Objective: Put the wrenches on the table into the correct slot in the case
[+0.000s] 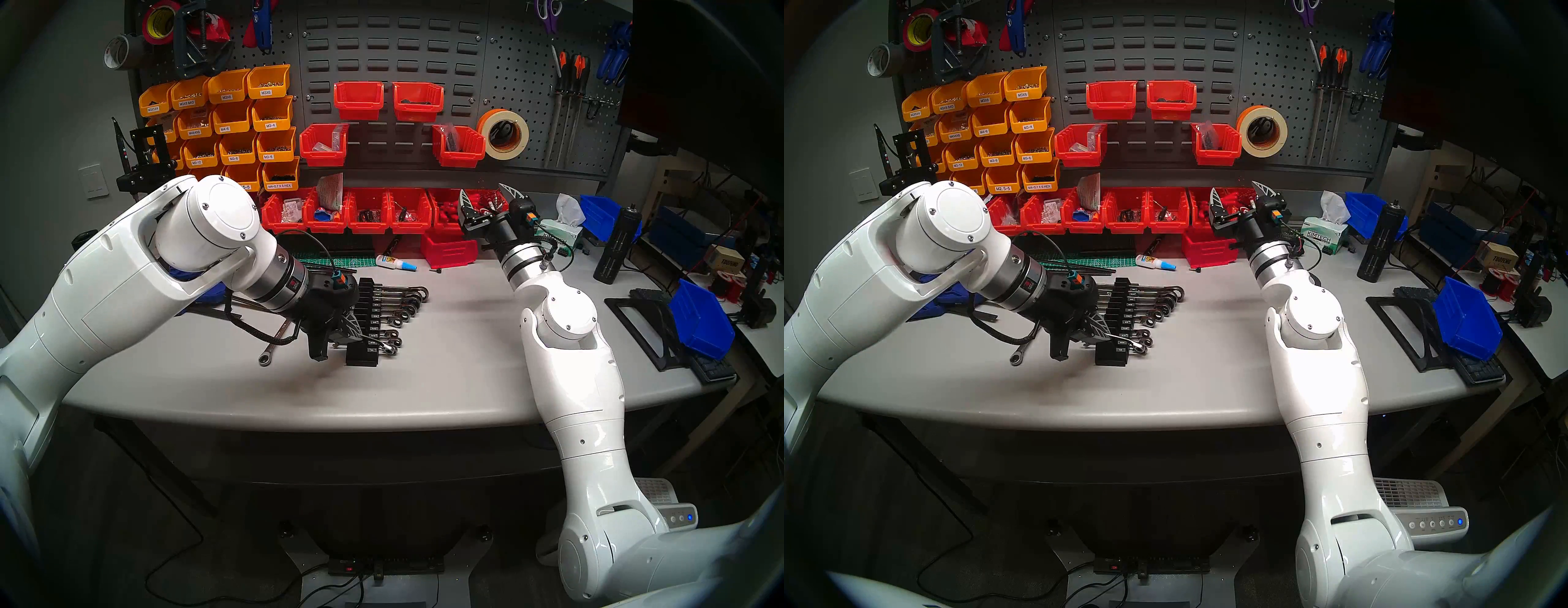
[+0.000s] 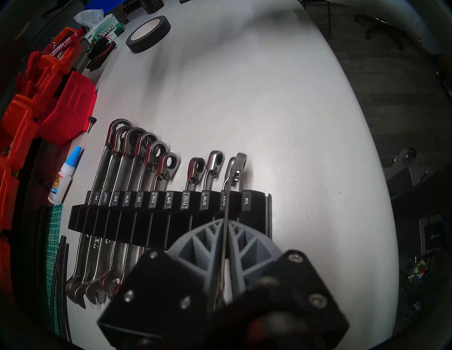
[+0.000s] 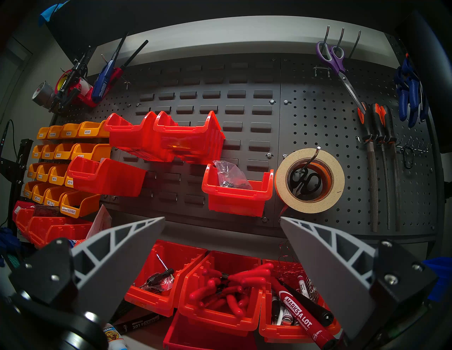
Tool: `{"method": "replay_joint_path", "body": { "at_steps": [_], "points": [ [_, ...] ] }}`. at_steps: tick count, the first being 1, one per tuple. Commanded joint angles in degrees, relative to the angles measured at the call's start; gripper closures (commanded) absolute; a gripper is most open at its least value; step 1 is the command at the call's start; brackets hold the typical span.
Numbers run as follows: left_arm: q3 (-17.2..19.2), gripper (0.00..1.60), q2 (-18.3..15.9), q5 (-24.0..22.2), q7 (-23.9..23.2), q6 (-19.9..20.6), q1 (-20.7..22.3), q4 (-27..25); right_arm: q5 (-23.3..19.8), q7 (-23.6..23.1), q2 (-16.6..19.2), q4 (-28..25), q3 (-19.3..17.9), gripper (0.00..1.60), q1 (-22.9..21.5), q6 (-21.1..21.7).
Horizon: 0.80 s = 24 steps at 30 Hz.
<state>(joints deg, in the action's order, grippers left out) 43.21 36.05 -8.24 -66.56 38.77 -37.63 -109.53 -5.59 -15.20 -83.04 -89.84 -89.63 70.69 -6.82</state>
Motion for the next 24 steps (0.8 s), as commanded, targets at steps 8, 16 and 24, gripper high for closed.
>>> {"method": "replay_joint_path", "body": {
  "at_steps": [8, 16, 24],
  "points": [
    [-0.7, 0.94, 0.0, 0.5, -2.5, 0.1, 3.8, -0.4, 0.0, -0.1, 0.0, -1.9, 0.1, 0.0, -1.7, -0.3],
    [-1.8, 0.91, -0.2, 0.5, -3.3, 0.8, 5.1, -0.8, 0.0, -0.1, 0.0, -1.9, 0.1, 0.0, -1.7, -0.3],
    [-3.1, 0.9, -0.6, 0.2, -3.2, 1.4, 6.5, -1.1, 0.0, -0.1, 0.0, -1.9, 0.1, 0.0, -1.7, -0.3]
  ]
}}
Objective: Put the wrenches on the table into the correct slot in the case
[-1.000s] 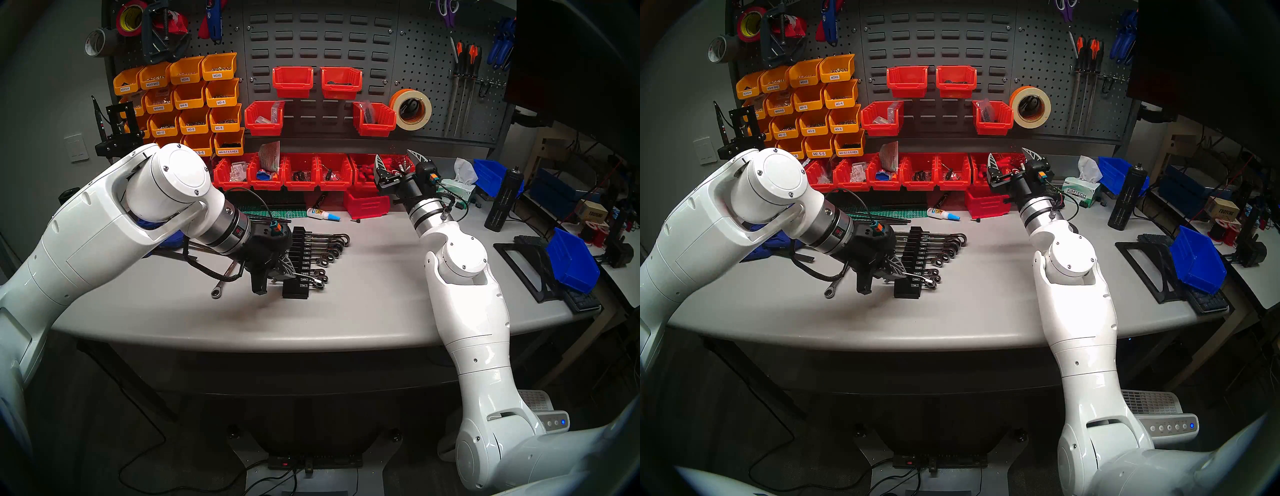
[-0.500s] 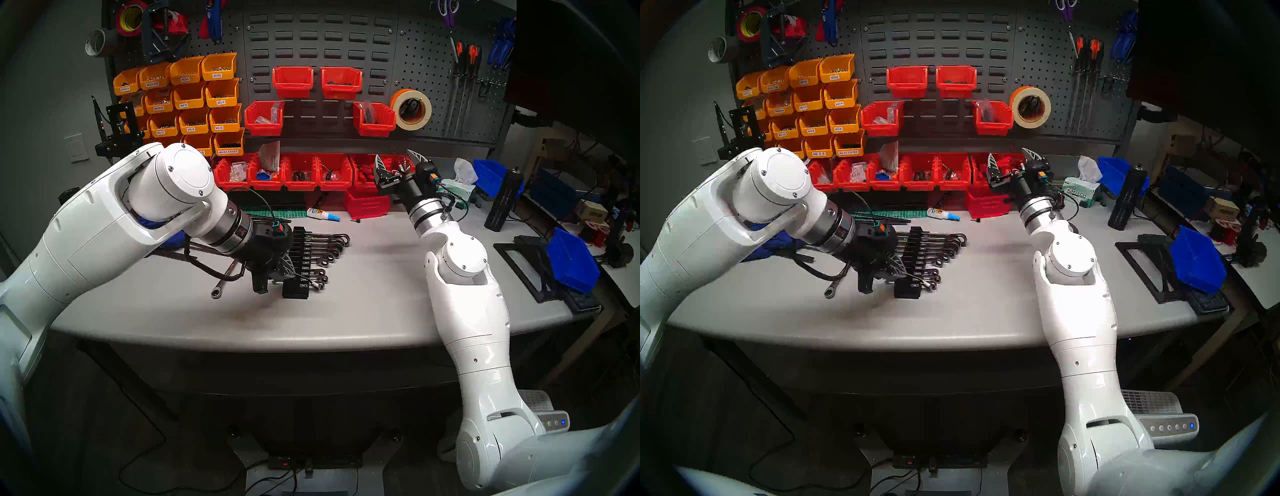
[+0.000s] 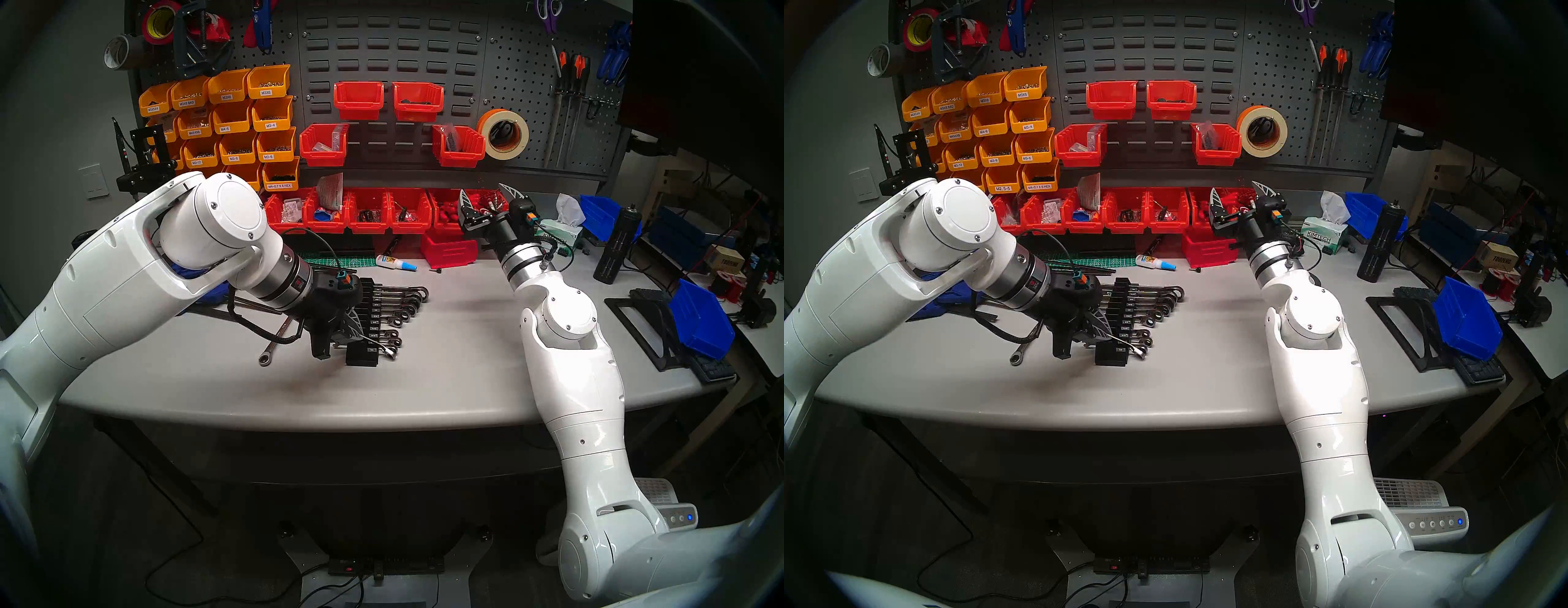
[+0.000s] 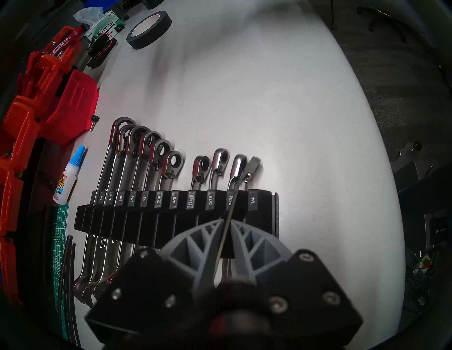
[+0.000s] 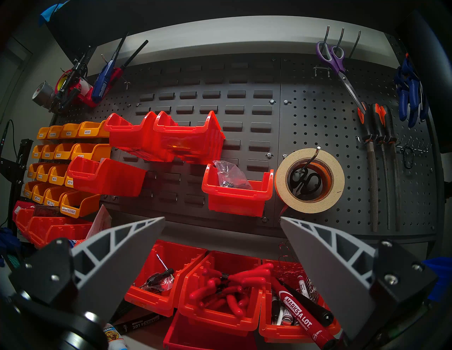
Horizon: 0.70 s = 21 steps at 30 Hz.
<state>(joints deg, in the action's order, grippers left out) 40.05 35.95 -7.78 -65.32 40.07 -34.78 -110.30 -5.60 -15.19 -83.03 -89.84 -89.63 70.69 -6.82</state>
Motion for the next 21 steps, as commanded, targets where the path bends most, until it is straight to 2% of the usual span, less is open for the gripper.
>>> {"method": "replay_joint_path", "body": {
  "at_steps": [1, 11, 13, 14, 15, 21],
  "points": [
    [-0.1, 0.91, -0.6, -0.4, -4.4, 0.2, 3.7, -0.3, 0.0, -0.1, 0.0, -1.9, 0.1, 0.0, -1.7, -0.3],
    [-1.9, 0.94, -1.8, -1.3, -4.5, 0.8, 5.5, -0.2, 0.0, -0.1, 0.0, -1.9, 0.1, 0.0, -1.7, -0.3],
    [-2.7, 1.02, -2.0, -1.8, -5.7, 1.1, 6.2, -0.2, 0.0, -0.1, 0.0, -1.8, 0.1, 0.0, -1.7, -0.3],
    [-3.0, 1.11, -2.3, -2.3, -4.6, 1.1, 6.4, -0.5, 0.0, -0.1, 0.0, -1.8, 0.1, 0.0, -1.7, -0.3],
    [-2.6, 1.13, -2.0, -2.1, -4.3, 1.5, 6.2, -0.6, 0.0, -0.1, 0.0, -1.9, 0.1, 0.0, -1.7, -0.3],
    [-4.8, 1.05, -2.5, -2.3, -4.1, 2.0, 8.4, -1.2, 0.0, -0.1, 0.0, -1.8, 0.1, 0.0, -1.7, -0.4]
  ]
}}
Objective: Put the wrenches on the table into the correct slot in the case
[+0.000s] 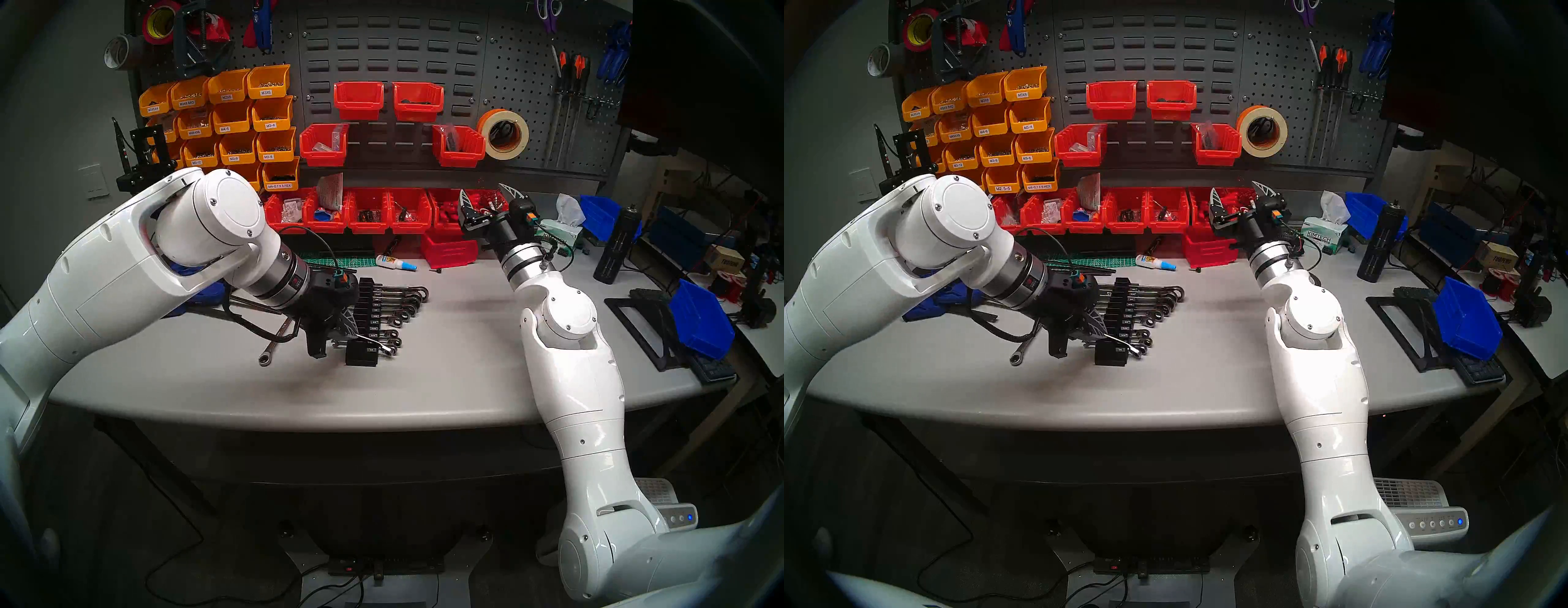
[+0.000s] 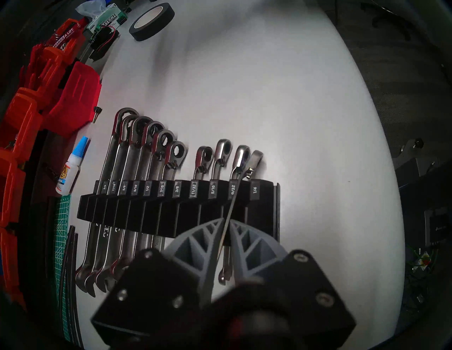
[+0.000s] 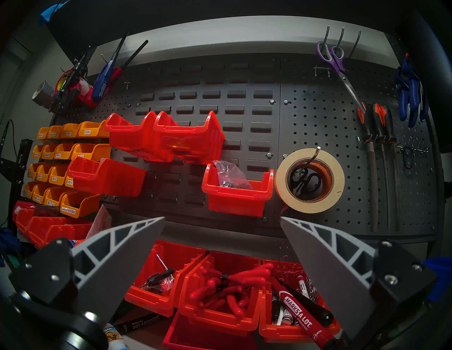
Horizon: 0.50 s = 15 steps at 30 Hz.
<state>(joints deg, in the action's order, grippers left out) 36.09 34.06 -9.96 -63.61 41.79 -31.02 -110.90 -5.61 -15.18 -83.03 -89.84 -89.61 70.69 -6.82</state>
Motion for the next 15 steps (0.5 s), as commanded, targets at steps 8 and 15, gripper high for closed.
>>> {"method": "replay_joint_path", "body": {
  "at_steps": [8, 15],
  "points": [
    [-2.8, 0.93, -1.4, -2.2, -4.4, 0.9, 6.2, -1.2, 0.0, -0.1, 0.0, -1.8, 0.1, 0.0, -1.7, -0.4],
    [-5.1, 0.93, -2.1, -2.4, -3.7, 1.8, 8.2, -2.6, 0.0, -0.1, 0.0, -1.8, 0.1, 0.0, -1.7, -0.4]
  ]
}}
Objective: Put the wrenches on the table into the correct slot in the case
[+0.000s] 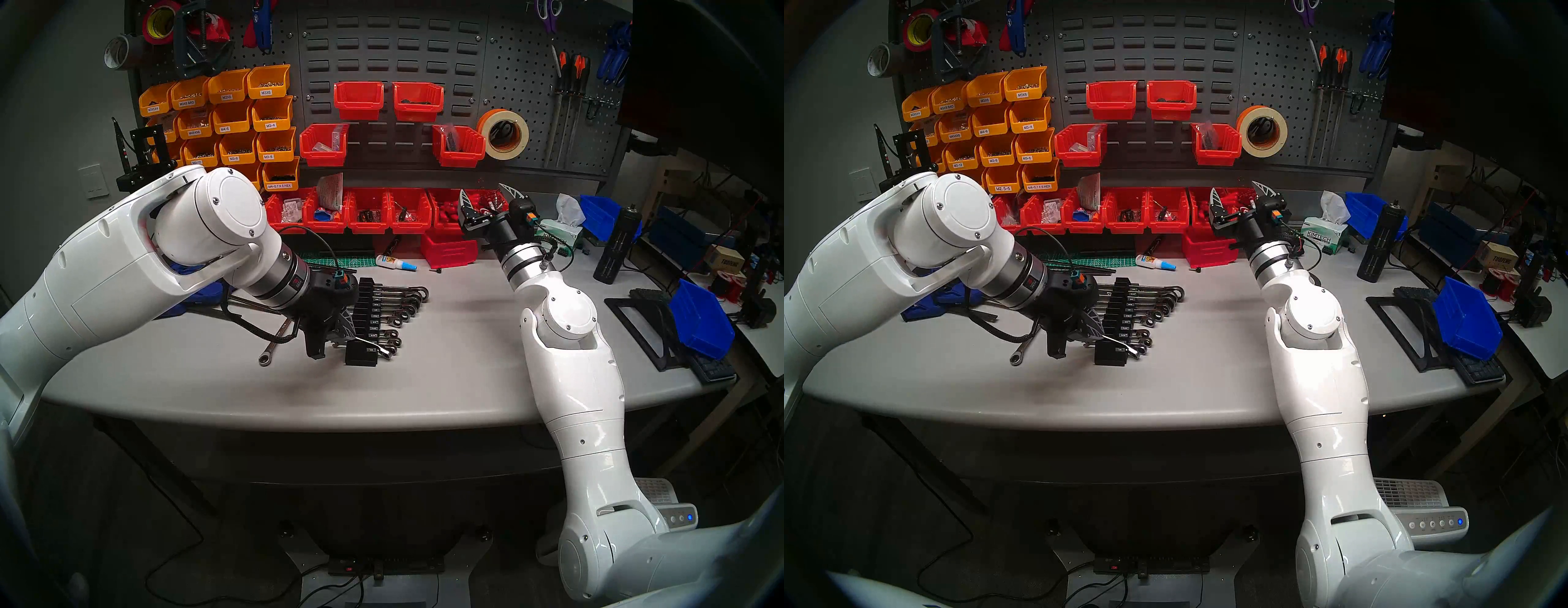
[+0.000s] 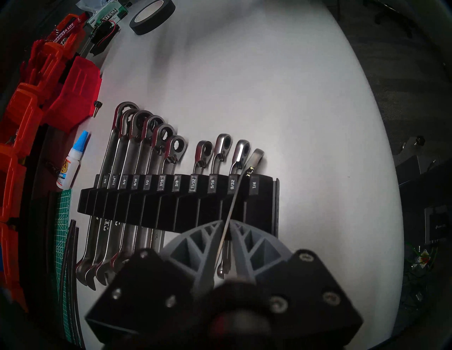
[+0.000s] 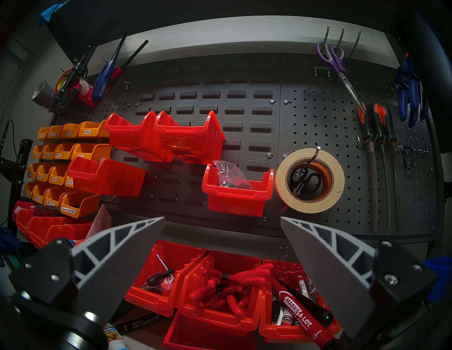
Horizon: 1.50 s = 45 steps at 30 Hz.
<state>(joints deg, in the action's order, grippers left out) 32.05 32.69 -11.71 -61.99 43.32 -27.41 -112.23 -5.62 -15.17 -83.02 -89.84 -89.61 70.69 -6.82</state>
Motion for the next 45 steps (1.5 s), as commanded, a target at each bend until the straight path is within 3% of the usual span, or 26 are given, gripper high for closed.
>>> {"method": "replay_joint_path", "body": {
  "at_steps": [1, 9, 10, 11, 13, 14, 19, 28, 45],
  "points": [
    [-1.1, 0.92, -0.6, -0.4, -6.3, 0.7, 4.8, -1.0, 0.0, -0.1, 0.0, -1.8, 0.1, 0.0, -1.7, -0.4],
    [-2.3, 0.88, -1.7, -1.6, -5.1, -0.1, 6.5, -1.4, 0.0, -0.1, 0.0, -1.8, 0.1, 0.0, -1.7, -0.4],
    [-2.1, 0.71, -1.9, -2.2, -4.9, 0.1, 6.6, -1.4, 0.0, -0.1, 0.0, -1.8, 0.1, 0.0, -1.7, -0.4],
    [-2.2, 0.44, -2.2, -2.9, -4.7, 0.0, 7.0, -1.4, 0.0, -0.1, 0.0, -1.8, 0.1, 0.0, -1.7, -0.4],
    [-1.7, 0.19, -2.8, -3.0, -4.6, -0.1, 7.1, -1.5, 0.0, -0.1, 0.0, -1.8, 0.1, 0.0, -1.7, -0.4],
    [-1.8, 0.0, -3.0, -3.2, -4.7, -0.4, 7.3, -1.4, 0.0, -0.1, 0.0, -1.8, 0.1, 0.0, -1.7, -0.4],
    [-0.1, 0.0, -3.9, -6.3, -3.8, -1.5, 7.3, -1.0, 0.0, -0.1, 0.0, -1.8, 0.1, 0.0, -1.7, -0.4],
    [1.4, 0.0, -6.9, -6.9, -3.3, -1.8, 8.6, 0.6, 0.0, -0.1, 0.0, -1.8, 0.1, 0.0, -1.7, -0.4],
    [0.2, 0.0, -11.1, -4.1, -2.2, -4.2, 7.6, 4.0, 0.0, -0.1, 0.0, -1.9, 0.1, 0.0, -1.7, -0.3]
  ]
}}
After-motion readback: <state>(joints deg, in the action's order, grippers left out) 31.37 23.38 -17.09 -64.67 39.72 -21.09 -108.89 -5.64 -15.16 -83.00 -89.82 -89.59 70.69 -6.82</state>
